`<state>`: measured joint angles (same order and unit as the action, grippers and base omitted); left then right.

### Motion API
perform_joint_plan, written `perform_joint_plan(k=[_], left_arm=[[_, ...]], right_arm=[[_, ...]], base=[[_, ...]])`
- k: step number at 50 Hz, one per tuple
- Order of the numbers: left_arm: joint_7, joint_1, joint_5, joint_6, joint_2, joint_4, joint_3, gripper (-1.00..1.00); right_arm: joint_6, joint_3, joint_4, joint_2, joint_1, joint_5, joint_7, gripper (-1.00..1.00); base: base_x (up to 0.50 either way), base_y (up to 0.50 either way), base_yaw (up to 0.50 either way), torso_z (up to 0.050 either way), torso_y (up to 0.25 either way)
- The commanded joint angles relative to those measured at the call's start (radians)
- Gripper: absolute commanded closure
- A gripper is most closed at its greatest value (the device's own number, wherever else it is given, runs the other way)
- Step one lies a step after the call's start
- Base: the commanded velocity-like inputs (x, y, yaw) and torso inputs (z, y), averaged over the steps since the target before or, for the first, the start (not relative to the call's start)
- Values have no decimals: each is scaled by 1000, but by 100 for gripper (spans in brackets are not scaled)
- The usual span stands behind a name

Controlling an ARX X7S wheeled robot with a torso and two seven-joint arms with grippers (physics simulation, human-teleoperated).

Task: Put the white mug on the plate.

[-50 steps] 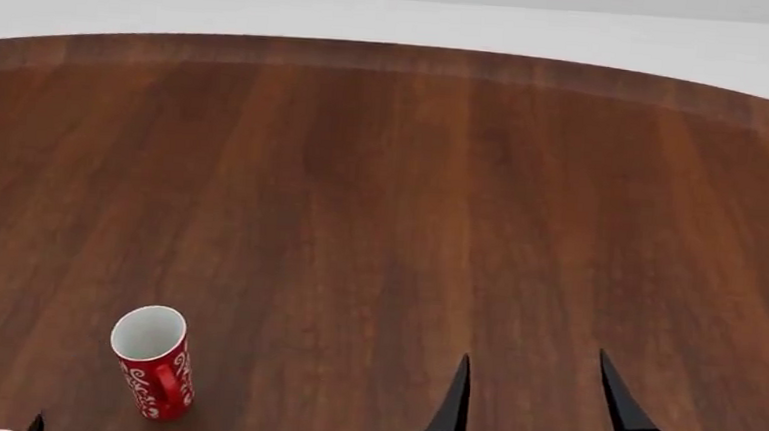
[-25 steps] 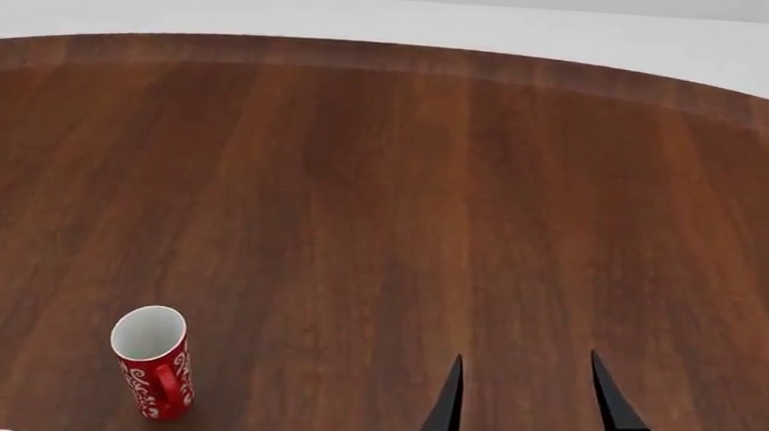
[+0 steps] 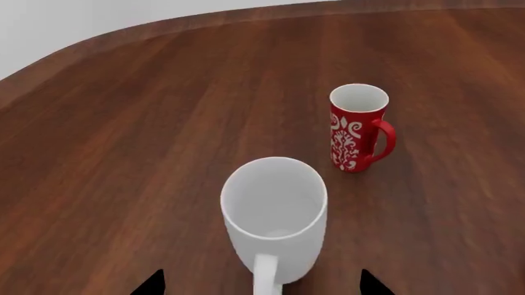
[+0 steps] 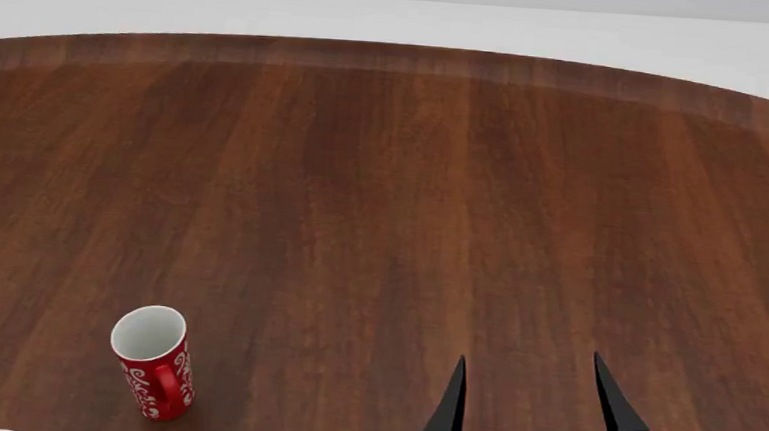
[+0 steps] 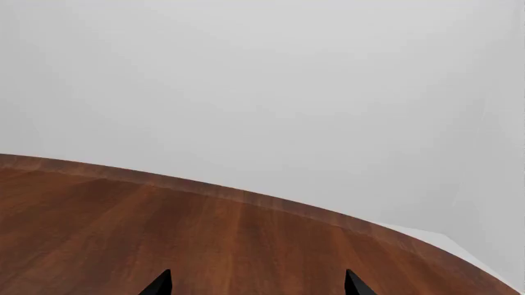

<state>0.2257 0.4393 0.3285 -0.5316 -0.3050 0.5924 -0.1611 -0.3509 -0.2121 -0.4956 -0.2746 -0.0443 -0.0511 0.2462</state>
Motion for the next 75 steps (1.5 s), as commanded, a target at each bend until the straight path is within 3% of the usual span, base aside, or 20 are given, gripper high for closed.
perform_joint_plan(k=[1,25,52,75], left_arm=[[-9,-59,-13,15,-3,-127,21,-100],[-44,-206,-63,36,-6,-349,132,-100],[-49,-234,-62,102,-4,-486,120,-100],[-68,-343,-86,136,3,-654,165,-100]], right_arm=[[3,-2,0,-6,1,-3,5,-100],[14,3,5,-18,7,-17,11,-100],[-31,-11,-42,-24,3,-17,29,-100],[-32,-16,-47,-35,-2,-22,33,-100]], base=[[0,0,0,0,0],[0,0,0,0,0],[0,0,0,0,0],[0,0,0,0,0]])
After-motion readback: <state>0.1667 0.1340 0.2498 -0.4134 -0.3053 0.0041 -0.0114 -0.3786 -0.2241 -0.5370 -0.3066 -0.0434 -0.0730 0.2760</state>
